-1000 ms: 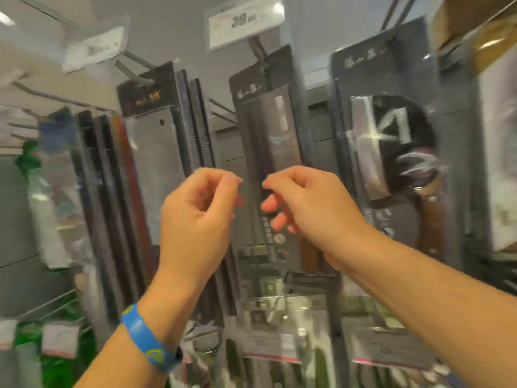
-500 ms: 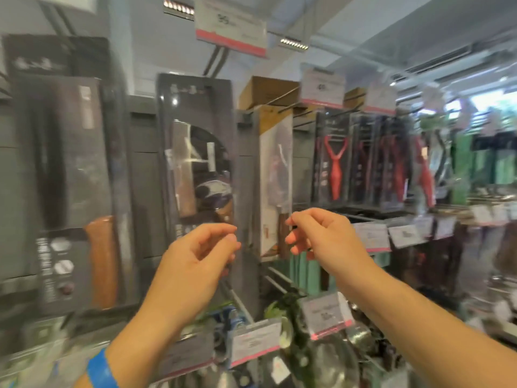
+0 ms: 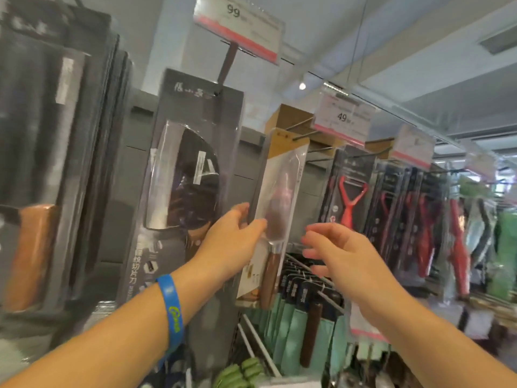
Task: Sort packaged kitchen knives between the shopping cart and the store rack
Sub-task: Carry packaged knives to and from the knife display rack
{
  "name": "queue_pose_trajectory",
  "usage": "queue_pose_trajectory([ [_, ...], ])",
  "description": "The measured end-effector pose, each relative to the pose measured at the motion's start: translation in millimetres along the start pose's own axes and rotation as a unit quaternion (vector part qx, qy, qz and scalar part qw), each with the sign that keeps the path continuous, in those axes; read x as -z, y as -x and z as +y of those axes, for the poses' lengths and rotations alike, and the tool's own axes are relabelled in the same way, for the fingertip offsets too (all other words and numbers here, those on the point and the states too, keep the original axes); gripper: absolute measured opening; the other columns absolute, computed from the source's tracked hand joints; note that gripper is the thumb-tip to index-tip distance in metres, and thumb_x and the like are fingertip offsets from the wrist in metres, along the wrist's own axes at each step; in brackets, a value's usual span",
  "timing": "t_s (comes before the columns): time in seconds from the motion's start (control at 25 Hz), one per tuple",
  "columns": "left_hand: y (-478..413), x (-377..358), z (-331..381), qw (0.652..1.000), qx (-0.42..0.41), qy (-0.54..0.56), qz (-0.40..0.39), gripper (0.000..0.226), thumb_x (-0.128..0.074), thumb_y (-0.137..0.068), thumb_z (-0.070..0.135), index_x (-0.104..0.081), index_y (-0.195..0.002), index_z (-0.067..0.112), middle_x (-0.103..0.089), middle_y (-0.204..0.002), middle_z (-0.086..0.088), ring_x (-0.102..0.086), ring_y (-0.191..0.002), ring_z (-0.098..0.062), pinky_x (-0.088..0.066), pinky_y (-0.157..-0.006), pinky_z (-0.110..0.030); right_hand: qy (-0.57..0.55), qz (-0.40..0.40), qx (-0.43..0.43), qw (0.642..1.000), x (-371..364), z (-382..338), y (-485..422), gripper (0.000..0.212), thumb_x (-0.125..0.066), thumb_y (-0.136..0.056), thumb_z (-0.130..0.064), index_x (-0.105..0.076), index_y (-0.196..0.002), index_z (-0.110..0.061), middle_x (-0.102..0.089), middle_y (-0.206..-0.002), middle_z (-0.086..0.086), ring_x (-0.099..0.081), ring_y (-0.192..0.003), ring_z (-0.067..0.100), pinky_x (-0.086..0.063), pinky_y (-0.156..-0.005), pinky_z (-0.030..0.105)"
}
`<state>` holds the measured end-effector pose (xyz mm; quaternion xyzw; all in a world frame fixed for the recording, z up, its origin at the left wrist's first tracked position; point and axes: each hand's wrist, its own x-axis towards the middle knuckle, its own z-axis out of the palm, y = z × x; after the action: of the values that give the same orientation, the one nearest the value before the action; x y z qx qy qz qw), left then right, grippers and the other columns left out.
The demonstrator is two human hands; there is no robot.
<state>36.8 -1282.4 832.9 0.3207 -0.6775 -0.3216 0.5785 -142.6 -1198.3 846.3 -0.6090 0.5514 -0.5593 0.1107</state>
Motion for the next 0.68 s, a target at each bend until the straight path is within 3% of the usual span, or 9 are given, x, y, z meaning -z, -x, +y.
queue_pose_trajectory([
  [0.16,-22,-21,-5,0.999,-0.006,-0.041,0.027,0.070,-0.053,-0.096,0.045,-0.023,-0.156,0.028,-0.031,-0.160,0.005,-0.033,-0.143,-0.014,-0.028,-0.107,-0.027,0.045,-0.004,0.013,0.999,-20,1,-39,0.047,-0.064,-0.098,-0.043,-0.055,-0.142,-0.028,-0.064,-0.130,-0.016,-0.061,-0.122,0.008,-0.051,-0.107,0.042],
  [0.32,-51,-36,3,0.998,-0.026,-0.041,0.048,0.073,-0.049,-0.098,0.046,-0.013,-0.158,0.027,-0.015,-0.165,0.005,-0.021,-0.149,-0.018,-0.021,-0.117,-0.036,0.084,0.019,-0.006,0.996,-31,-9,-80,0.081,-0.062,-0.095,-0.054,-0.026,-0.161,-0.024,-0.045,-0.158,0.002,-0.051,-0.136,0.022,-0.045,-0.109,0.041],
  [0.4,-63,-40,6,0.998,-0.046,-0.021,0.046,0.068,-0.050,-0.098,0.042,-0.021,-0.157,0.024,-0.024,-0.163,-0.001,-0.029,-0.146,-0.023,-0.026,-0.119,-0.042,0.094,0.018,-0.033,0.995,-35,-15,-93,0.082,-0.062,-0.096,-0.053,-0.021,-0.162,-0.026,-0.045,-0.157,0.005,-0.054,-0.129,0.023,-0.047,-0.104,0.040],
  [0.52,-68,-42,2,0.999,-0.045,0.006,0.012,0.059,-0.048,-0.097,0.040,-0.031,-0.152,0.025,-0.040,-0.154,-0.004,-0.045,-0.136,-0.027,-0.042,-0.109,-0.048,0.066,0.020,-0.063,0.996,-42,-13,-98,0.080,-0.062,-0.097,-0.047,-0.020,-0.162,-0.028,-0.049,-0.154,0.004,-0.059,-0.113,0.017,-0.049,-0.104,0.042],
  [0.6,-66,-41,1,0.999,-0.024,0.026,-0.004,0.058,-0.046,-0.098,0.042,-0.030,-0.152,0.028,-0.041,-0.154,-0.002,-0.047,-0.134,-0.027,-0.043,-0.108,-0.048,0.035,0.026,-0.068,0.997,-46,-12,-98,0.078,-0.064,-0.097,-0.041,-0.022,-0.162,-0.028,-0.057,-0.144,0.003,-0.060,-0.101,0.012,-0.053,-0.101,0.042],
  [0.68,-65,-37,3,0.999,-0.014,0.035,-0.008,0.060,-0.046,-0.098,0.042,-0.029,-0.153,0.029,-0.042,-0.154,-0.002,-0.048,-0.134,-0.027,-0.042,-0.109,-0.046,0.020,0.038,-0.070,0.997,-50,-12,-96,0.080,-0.068,-0.095,-0.039,-0.024,-0.160,-0.028,-0.064,-0.125,0.000,-0.066,-0.102,0.017,-0.058,-0.097,0.046],
])
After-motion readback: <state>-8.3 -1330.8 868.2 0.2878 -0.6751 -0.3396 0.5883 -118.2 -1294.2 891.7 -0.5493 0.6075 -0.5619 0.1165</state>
